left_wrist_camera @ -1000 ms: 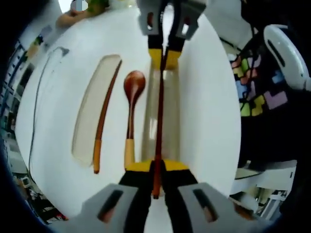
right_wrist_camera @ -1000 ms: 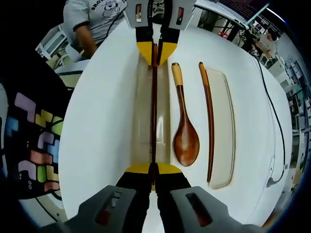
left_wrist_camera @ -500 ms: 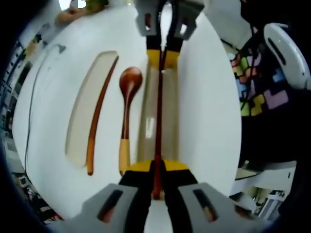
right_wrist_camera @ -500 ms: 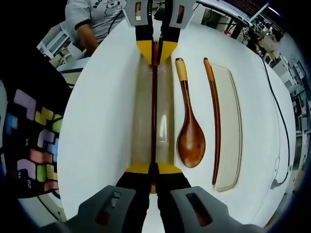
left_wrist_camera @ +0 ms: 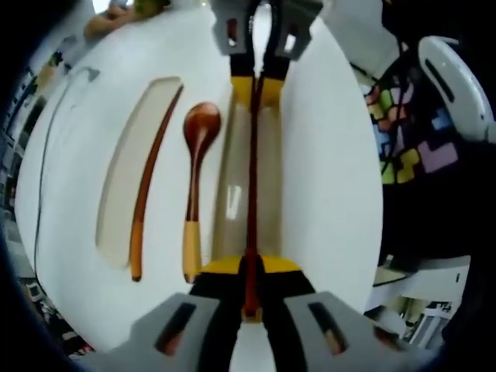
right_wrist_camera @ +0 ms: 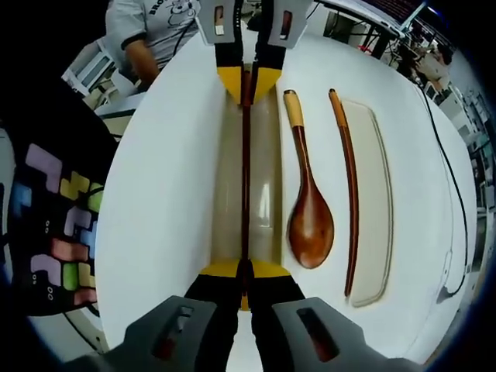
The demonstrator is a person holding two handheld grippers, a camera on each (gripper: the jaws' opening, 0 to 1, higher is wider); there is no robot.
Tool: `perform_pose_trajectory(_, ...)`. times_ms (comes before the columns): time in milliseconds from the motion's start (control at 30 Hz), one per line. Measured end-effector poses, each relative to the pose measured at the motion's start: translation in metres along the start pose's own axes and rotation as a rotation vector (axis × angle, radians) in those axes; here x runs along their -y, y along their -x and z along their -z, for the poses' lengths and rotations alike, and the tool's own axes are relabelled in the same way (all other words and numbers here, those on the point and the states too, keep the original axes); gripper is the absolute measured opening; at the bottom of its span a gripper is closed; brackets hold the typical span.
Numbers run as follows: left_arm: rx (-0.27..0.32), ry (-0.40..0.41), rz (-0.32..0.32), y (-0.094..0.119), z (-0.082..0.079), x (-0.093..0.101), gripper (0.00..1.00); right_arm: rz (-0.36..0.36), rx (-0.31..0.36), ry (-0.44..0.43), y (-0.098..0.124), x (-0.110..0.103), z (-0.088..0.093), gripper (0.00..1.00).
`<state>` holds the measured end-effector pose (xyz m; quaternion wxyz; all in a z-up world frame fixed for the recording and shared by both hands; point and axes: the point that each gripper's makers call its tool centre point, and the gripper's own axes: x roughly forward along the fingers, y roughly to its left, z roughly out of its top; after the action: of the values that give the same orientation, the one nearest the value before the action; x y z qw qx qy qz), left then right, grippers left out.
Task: Arrange the utensils inside the cutlery case until each visible utensil rests in its matching compartment.
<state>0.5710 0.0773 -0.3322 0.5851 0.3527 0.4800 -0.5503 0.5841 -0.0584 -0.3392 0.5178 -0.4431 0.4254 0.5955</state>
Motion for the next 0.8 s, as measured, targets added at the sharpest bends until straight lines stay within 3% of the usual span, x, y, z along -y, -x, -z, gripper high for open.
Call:
perform_pose_trajectory(233,-0.001,-0.005,0.006,-0.0001,0.0005,0.0014,0.06,-0.049,0.004,-0.025,0.001,-0.0052,-0.0003,0.01)
perform_pose_trajectory(800,-0.017,0.002,0.007,0.0005,0.0023,0.0031,0.06,-0.062,0.006,-0.014,0.0005,-0.0051,0.0015,0.01)
